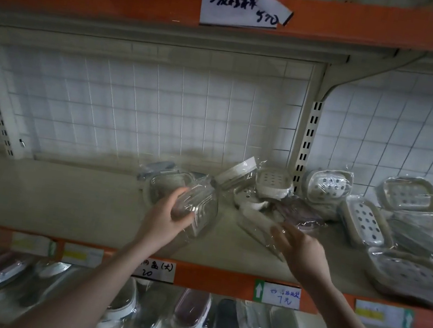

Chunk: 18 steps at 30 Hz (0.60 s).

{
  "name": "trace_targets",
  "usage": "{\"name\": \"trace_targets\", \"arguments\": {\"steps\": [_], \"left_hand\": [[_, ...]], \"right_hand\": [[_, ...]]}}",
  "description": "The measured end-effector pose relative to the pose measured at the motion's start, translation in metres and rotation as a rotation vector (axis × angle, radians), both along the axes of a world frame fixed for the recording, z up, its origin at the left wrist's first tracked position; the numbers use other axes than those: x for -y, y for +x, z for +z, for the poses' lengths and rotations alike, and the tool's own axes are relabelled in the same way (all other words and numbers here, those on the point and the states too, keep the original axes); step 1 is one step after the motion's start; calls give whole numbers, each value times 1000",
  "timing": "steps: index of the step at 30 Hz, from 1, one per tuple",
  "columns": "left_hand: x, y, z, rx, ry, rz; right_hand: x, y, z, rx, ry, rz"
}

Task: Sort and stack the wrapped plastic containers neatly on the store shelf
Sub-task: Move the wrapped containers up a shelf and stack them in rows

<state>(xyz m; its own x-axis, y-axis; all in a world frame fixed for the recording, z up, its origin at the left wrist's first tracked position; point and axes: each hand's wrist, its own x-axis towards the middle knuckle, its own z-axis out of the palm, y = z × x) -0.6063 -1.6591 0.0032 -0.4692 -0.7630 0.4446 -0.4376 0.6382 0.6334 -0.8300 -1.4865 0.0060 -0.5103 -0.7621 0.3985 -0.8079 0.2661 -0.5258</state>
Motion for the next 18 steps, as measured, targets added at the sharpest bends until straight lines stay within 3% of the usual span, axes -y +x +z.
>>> {"name": "trace_targets", "arguments": {"steps": [5,8,11,14,16,18], "left_hand": [[4,6,2,-12,99,84],[8,7,1,142,30,206],[9,7,-2,166,-180,243],[10,1,-5,194,-322,193],[5,-5,-4,260,-284,180],[0,-12,-4,336,-199,201]], "right_hand": [[6,-7,4,117,-137,-139],[10,-13,8,98,-233,-228],[14,-18,10,-32,-370,-319],[14,-29,9,-334,-408,-221],[15,-33,6,-474,-373,-152],[14,-31,10,-483,-294,-180]]}}
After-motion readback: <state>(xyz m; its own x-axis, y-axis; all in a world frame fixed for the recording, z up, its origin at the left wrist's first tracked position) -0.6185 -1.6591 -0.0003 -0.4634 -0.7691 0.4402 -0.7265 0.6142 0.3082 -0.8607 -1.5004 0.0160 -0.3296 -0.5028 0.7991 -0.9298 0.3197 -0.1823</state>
